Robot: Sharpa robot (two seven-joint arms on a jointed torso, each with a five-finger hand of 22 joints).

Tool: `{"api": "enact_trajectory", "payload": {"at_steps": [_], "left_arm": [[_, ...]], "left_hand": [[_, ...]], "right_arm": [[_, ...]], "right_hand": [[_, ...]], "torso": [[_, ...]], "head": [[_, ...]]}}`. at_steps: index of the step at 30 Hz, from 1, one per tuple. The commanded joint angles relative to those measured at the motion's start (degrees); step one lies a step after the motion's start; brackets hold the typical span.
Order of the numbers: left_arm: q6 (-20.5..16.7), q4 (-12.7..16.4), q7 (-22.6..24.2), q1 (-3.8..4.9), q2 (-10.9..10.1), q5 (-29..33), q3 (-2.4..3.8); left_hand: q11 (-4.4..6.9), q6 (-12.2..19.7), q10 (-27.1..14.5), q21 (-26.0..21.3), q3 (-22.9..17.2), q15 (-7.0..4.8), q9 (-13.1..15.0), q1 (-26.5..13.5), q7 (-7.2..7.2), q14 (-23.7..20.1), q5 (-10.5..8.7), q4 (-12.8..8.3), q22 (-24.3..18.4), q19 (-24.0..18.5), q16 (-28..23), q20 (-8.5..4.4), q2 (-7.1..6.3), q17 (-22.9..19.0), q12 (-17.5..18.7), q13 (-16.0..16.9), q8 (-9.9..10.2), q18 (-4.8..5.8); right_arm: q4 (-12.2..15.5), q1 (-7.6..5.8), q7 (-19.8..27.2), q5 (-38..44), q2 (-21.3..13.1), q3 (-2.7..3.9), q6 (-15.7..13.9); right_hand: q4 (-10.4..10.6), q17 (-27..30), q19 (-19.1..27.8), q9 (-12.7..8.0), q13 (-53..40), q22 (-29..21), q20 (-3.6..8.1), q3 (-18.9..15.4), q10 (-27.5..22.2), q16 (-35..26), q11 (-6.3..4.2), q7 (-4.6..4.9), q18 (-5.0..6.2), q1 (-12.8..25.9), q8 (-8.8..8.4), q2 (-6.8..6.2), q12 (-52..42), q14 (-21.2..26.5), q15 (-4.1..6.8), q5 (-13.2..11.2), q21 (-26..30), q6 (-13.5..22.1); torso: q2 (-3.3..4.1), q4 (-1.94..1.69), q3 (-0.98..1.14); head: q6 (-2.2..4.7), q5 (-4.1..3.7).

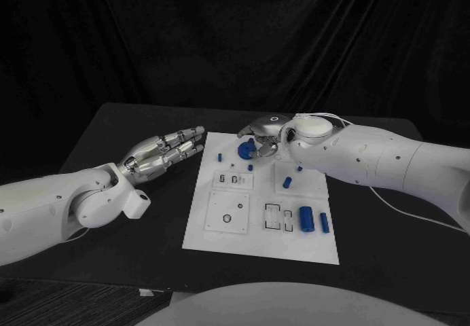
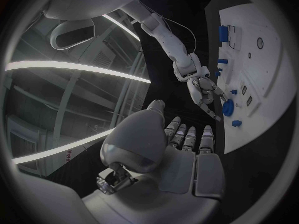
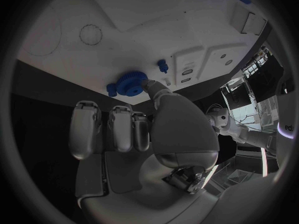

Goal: Assemble the parts on the task board

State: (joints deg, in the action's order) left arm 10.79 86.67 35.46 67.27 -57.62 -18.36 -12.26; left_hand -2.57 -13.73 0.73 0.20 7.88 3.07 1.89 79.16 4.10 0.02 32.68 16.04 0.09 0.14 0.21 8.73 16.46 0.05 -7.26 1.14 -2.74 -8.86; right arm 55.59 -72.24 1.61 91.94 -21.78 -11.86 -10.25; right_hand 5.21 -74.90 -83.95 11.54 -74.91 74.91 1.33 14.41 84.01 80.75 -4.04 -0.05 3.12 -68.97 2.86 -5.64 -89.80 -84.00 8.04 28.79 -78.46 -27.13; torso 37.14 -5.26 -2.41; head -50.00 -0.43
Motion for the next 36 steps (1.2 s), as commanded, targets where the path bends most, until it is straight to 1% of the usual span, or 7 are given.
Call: {"api": "enact_trajectory", "payload": {"at_steps": [1,10,15,18,19,23,36], "left_arm": [[0.7,0.0,0.5,-0.07,0.1,0.1,0.05],[0.8,0.0,0.5,-0.08,0.2,0.1,0.05],[0.8,-0.1,0.5,-0.08,0.3,0.1,0.05],[0.8,-0.1,0.5,-0.08,0.3,0.1,0.05],[0.8,-0.1,0.5,-0.09,0.3,0.1,0.05],[0.9,-0.1,0.4,-0.09,0.3,0.1,0.05],[0.8,0.0,0.4,-0.12,-0.1,0.1,0.05]], "left_hand": [[-0.37,0.2,-0.1,-0.2,-0.4,0.31,0.1,0.4,0.41,0.0,0.22,0.0,-0.1,-0.1,-0.2,0.39,-0.07,-0.1,-0.3,0.1,-0.3,-0.88],[-0.41,0.1,-0.1,-0.2,-0.5,0.35,0.1,0.4,0.45,0.0,0.22,0.0,-0.1,-0.1,-0.2,0.42,-0.06,-0.1,-0.3,0.1,-0.3,-0.88],[-0.45,0.1,-0.1,-0.2,-0.5,0.38,0.1,0.3,0.49,0.0,0.22,0.0,-0.1,-0.1,-0.2,0.45,-0.05,-0.1,-0.3,0.1,-0.3,-0.88],[-0.45,0.1,-0.1,-0.2,-0.5,0.38,0.1,0.3,0.49,0.0,0.22,0.0,-0.1,-0.1,-0.2,0.45,-0.05,-0.1,-0.3,0.1,-0.3,-0.88],[-0.45,0.1,-0.1,-0.2,-0.5,0.38,0.1,0.3,0.49,0.0,0.22,0.0,-0.1,-0.1,-0.2,0.45,-0.05,-0.1,-0.3,0.1,-0.3,-0.88],[-0.48,0.1,-0.1,-0.2,-0.6,0.4,0.1,0.3,0.53,0.0,0.24,0.0,-0.1,-0.1,-0.2,0.48,-0.03,-0.1,-0.4,0.1,-0.4,-0.89],[-0.5,0.1,-0.1,-0.2,-0.6,0.41,0.1,0.4,0.54,0.0,0.27,0.0,-0.1,-0.1,-0.2,0.5,-0.03,-0.1,-0.4,0.1,-0.4,-0.89]], "right_arm": [[0.0,0.14,-0.7,0.2,0.0,0.01,-0.1],[-0.2,0.13,-0.9,0.2,-0.1,0.01,1.2],[-0.2,0.13,-0.7,0.2,-0.2,0.01,2.4],[-0.2,0.13,-0.5,0.2,-0.2,0.01,2.8],[-0.2,0.13,-0.5,0.2,-0.3,0.01,2.8],[-0.1,0.13,-0.4,0.2,-0.6,0.01,2.6],[1.5,0.13,-0.4,0.2,-3.5,0.0,1.1]], "right_hand": [[-0.2,-0.7,-1.4,-0.6,-15.1,7.0,0.51,0.0,6.0,-0.3,-0.57,-0.06,0.21,0.3,-0.21,0.09,-0.2,-3.4,0.37,-0.3,0.4,1.0],[0.2,-0.4,-1.4,-2.3,-15.1,6.9,0.63,-0.2,6.0,-0.5,-0.73,-0.24,0.25,0.9,-0.47,0.46,-0.2,-3.3,0.47,-0.5,0.5,4.1],[0.3,-0.4,-1.4,-2.4,-15.1,6.9,0.66,-0.1,6.0,-0.5,-0.79,-0.33,0.24,1.0,-0.37,0.66,-0.2,-3.3,0.5,-0.2,0.5,3.8],[0.6,-0.5,-1.4,-1.2,-15.1,7.0,0.71,-0.1,6.0,-0.5,-0.78,-0.21,0.21,1.7,0.75,1.12,-0.2,-3.3,0.52,0.7,0.5,-1.9],[0.7,-0.5,-1.4,-0.4,-15.1,7.0,0.69,-0.1,6.0,-0.5,-0.63,0.02,0.22,1.9,1.5,1.23,-0.2,-3.3,0.46,0.8,0.6,-5.5],[0.8,-0.5,-1.5,1.0,-15.1,7.1,0.49,-0.1,6.0,-0.5,-0.23,0.55,0.2,2.2,2.87,1.35,-0.2,-3.4,0.2,0.9,0.7,-12.4],[1.0,-0.4,-1.5,1.0,-15.1,7.2,0.15,0.1,6.0,-0.5,0.22,1.05,0.21,2.8,3.7,1.63,-0.2,-3.4,-0.16,1.1,0.8,-15.5]], "torso": [[-0.02,-0.03,0.0],[0.0,-0.06,-0.02],[-0.01,-0.04,-0.01],[-0.02,-0.03,0.0],[-0.01,-0.02,0.0],[0.0,0.03,0.02],[-0.04,-0.01,0.06]], "head": [[0.0,-0.02],[0.0,-0.2],[0.0,-0.2],[0.0,-0.23],[0.0,-0.24],[0.0,-0.07],[0.0,0.22]]}}
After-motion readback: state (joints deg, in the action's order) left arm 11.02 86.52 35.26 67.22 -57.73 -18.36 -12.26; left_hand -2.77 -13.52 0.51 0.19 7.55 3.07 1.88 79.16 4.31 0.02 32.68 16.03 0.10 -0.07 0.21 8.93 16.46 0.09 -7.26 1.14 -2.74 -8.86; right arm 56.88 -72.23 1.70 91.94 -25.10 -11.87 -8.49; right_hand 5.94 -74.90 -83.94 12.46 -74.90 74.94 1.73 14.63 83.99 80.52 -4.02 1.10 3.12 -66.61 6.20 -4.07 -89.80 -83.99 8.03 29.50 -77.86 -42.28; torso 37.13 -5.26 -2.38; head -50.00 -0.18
